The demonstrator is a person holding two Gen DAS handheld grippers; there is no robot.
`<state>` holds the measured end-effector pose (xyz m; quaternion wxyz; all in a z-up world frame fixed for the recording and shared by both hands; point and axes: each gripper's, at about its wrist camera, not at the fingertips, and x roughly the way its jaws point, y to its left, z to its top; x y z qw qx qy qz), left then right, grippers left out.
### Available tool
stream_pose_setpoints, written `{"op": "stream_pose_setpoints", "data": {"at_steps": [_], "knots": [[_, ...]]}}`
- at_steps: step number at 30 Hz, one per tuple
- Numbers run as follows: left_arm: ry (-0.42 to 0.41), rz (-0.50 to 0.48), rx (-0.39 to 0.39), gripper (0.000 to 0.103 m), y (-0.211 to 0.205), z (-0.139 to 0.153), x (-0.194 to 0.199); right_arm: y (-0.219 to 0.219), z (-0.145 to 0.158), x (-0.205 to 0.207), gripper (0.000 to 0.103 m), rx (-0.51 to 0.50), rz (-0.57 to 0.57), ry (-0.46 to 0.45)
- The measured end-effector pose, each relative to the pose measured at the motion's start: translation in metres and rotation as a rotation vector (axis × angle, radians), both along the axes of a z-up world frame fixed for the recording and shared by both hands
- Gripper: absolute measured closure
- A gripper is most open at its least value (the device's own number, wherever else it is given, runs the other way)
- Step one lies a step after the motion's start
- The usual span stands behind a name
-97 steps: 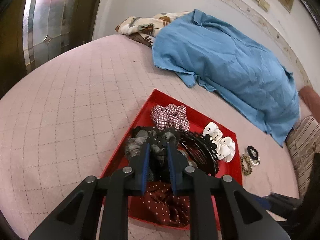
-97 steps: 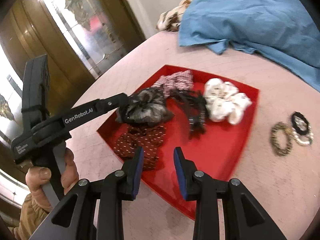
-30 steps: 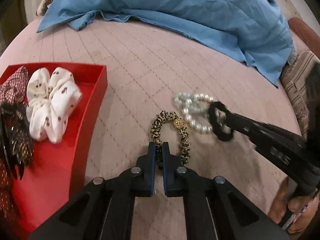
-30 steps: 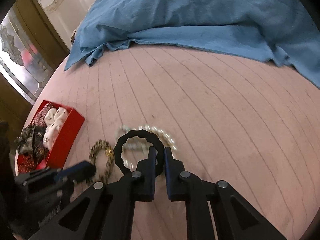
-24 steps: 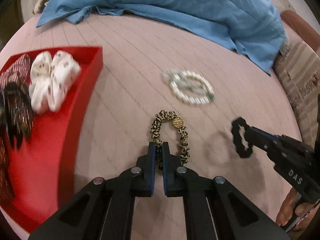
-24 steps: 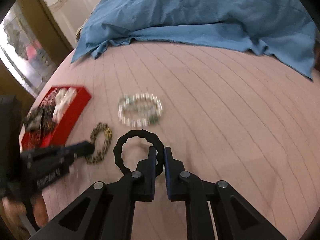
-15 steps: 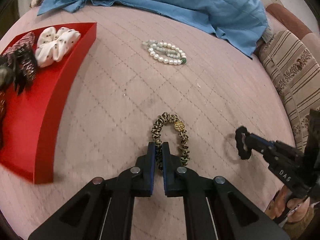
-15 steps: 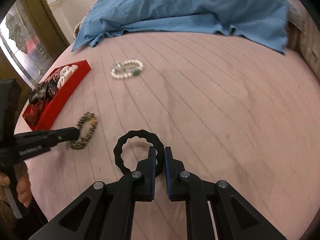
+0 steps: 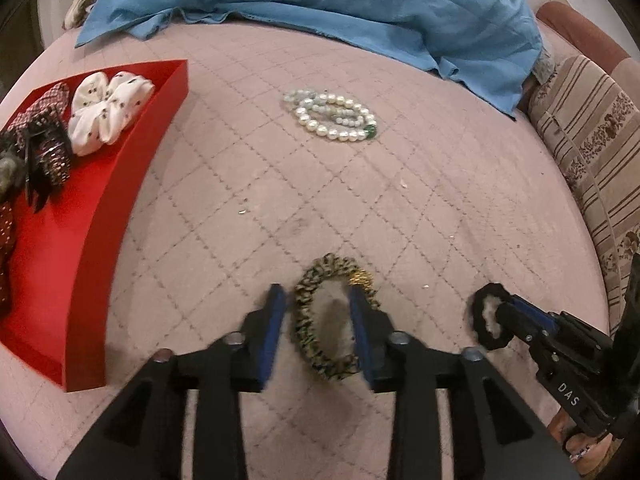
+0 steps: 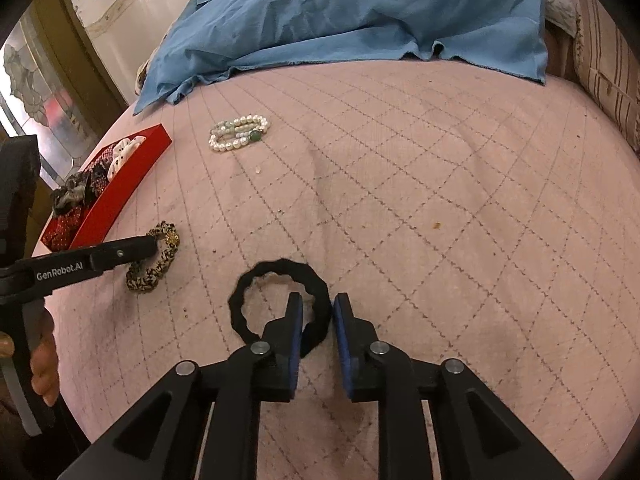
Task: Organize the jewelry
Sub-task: 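Carry the leopard and black hair ties over the red tray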
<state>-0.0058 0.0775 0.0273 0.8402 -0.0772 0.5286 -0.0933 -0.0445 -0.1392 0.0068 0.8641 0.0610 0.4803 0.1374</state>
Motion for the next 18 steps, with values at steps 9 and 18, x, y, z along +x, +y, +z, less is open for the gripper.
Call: {"op": "stream_pose_setpoints", "data": {"at_steps": [9,18], "knots": [[-0.047,-0.023,0.154,0.097,-0.015,0.003,-0.009,0.012,-0.001,0.001,0.089,-0.047,-0.002,-0.023],[-0.098,-0.004,0.094,0.097,-0.004,0.034,-0.036,-0.003,0.012,-0.007,0.091,0.059,-0.048,-0.024]]}}
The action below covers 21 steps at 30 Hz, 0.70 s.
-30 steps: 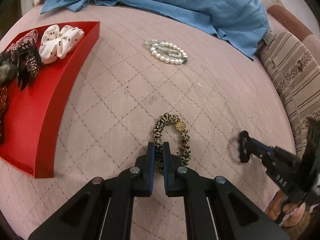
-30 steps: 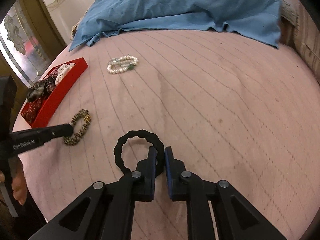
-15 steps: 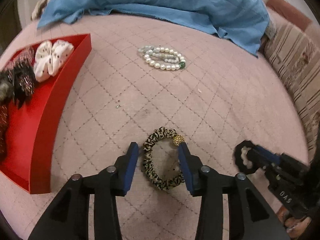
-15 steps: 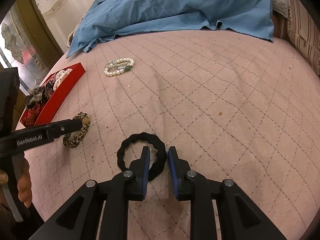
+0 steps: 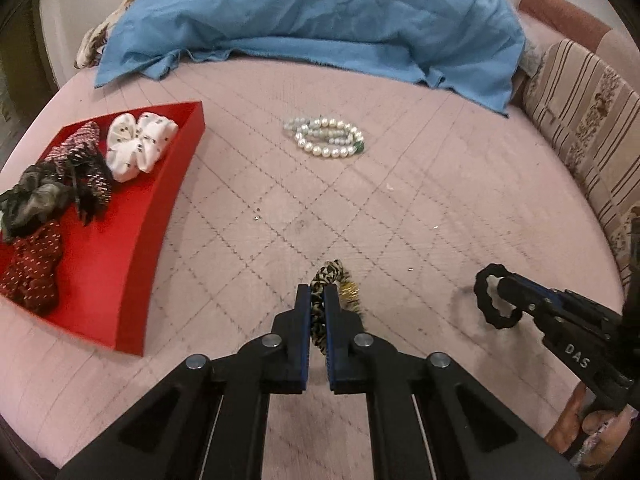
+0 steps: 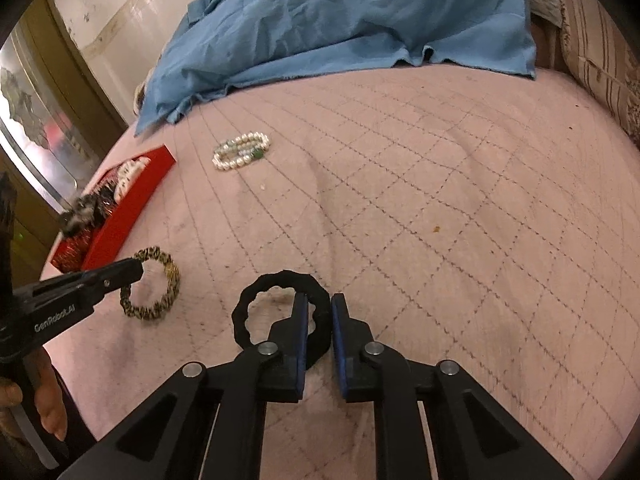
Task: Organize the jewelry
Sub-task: 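Carry the leopard and black hair ties over the red tray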
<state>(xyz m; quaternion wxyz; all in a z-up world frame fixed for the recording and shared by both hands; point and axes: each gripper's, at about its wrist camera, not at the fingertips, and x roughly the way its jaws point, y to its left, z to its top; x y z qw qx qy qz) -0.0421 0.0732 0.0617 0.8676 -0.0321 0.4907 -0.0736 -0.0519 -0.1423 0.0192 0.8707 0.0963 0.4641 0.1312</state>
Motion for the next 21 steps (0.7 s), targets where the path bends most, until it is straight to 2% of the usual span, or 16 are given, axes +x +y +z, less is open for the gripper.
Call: {"op": "stream_pose_setpoints", "data": {"at_steps": [5,21], "knots": [[-0.048,0.006,-0.018,0.097,0.005,0.024,-0.019,0.004,0.016,-0.013,0.091,0.007,0.005,-0.034],[-0.232,0.084,0.120,0.097,0.018,0.084,-0.074,0.024,0.054,-0.047,0.091,0.004,0.031,-0.101]]}}
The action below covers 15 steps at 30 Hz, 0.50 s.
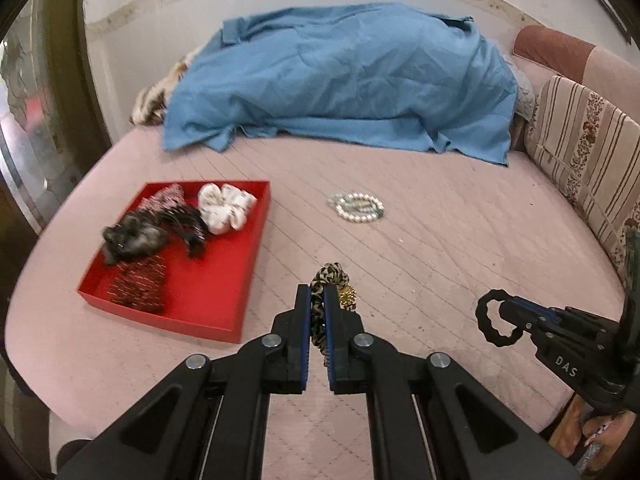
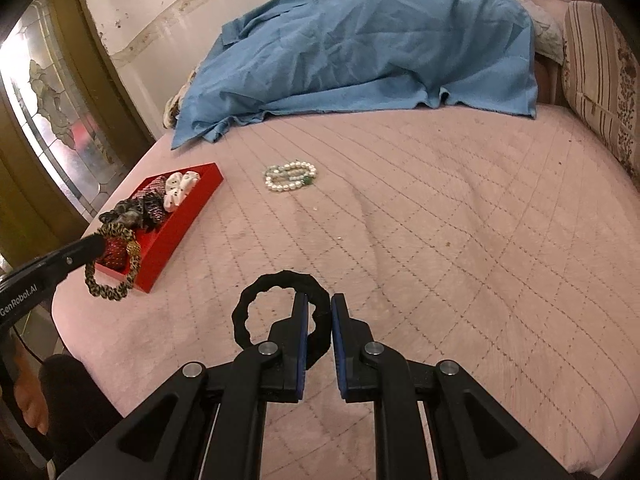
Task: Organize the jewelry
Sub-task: 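Carry the leopard and black hair ties over the red tray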
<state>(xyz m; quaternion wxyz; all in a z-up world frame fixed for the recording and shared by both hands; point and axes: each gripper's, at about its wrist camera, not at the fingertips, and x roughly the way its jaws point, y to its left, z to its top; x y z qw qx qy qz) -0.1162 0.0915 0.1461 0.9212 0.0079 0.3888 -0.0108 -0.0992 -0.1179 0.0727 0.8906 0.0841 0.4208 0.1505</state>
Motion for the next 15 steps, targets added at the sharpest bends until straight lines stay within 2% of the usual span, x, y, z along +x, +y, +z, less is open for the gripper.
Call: {"op": "stream_pose_setpoints", "data": {"at_steps": [4,15], "knots": [[-0.017,0.008,0.021,0.097,0.003,0.007,-0.006,0.006,0.008,-0.007,0.091,-0.001,0.011,-0.016],[-0.013,0.057,0.013,0.097,0.026,0.009,-0.009,0.030,0.030,-0.012,0.090,-0.035,0.056,-0.049]]}}
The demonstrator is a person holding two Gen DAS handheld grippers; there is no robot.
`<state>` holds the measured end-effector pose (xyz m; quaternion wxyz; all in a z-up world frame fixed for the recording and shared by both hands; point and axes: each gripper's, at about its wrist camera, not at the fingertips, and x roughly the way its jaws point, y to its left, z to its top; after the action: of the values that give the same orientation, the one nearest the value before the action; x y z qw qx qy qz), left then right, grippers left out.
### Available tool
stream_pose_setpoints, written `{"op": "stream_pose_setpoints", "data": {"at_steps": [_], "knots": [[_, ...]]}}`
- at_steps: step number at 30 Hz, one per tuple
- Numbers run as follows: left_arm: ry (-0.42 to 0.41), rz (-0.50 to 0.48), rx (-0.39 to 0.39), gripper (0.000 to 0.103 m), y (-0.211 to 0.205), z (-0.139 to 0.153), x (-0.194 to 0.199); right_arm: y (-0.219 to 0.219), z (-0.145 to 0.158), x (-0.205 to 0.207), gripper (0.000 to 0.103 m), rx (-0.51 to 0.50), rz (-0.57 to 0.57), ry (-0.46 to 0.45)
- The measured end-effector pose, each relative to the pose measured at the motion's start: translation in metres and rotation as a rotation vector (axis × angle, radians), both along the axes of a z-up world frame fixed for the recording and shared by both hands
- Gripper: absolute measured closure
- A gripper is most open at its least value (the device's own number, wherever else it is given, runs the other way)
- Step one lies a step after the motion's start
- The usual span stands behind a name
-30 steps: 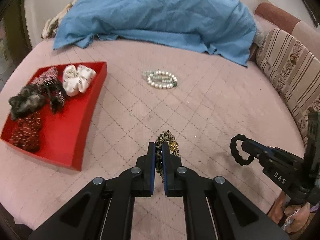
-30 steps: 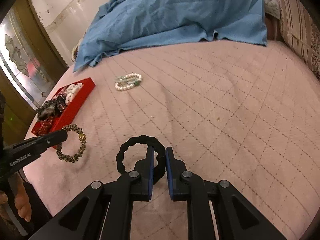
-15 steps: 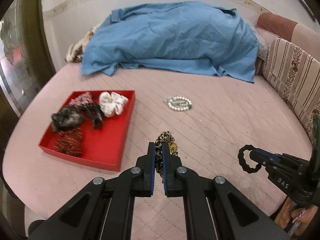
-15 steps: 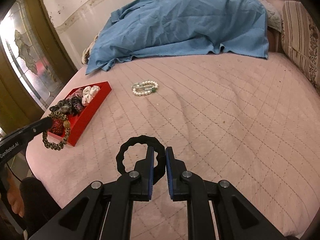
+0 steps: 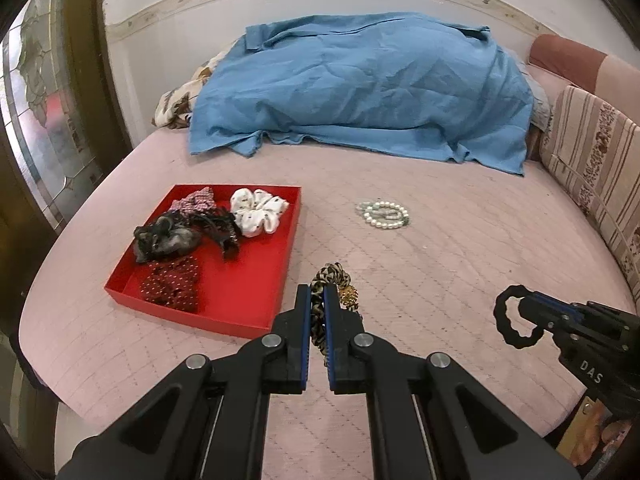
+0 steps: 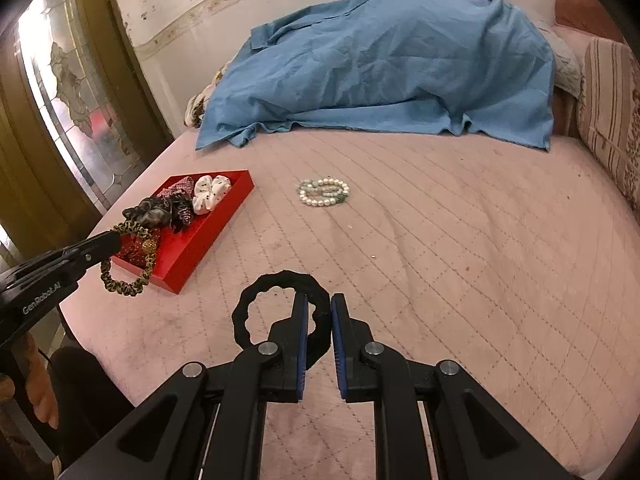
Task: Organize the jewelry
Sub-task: 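Carry the leopard and black hair ties over the red tray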
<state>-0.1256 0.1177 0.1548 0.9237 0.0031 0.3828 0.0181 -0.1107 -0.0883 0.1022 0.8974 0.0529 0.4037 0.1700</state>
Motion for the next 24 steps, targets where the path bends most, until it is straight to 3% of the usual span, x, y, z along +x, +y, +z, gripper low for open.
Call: {"op": "stream_pose_setpoints", "data": {"at_steps": [13,24], "knots": [[0.034,0.038,-0.086,0.097,0.037,-0.016,0.005,0.035,0.003,0.003,0.090,-0.040,0.057,0.011],[0.056,0.079,-0.198,0.097,0.095,-0.036,0.025,0.077,0.003,0.015,0.090,-0.076,0.133,0.023]]}}
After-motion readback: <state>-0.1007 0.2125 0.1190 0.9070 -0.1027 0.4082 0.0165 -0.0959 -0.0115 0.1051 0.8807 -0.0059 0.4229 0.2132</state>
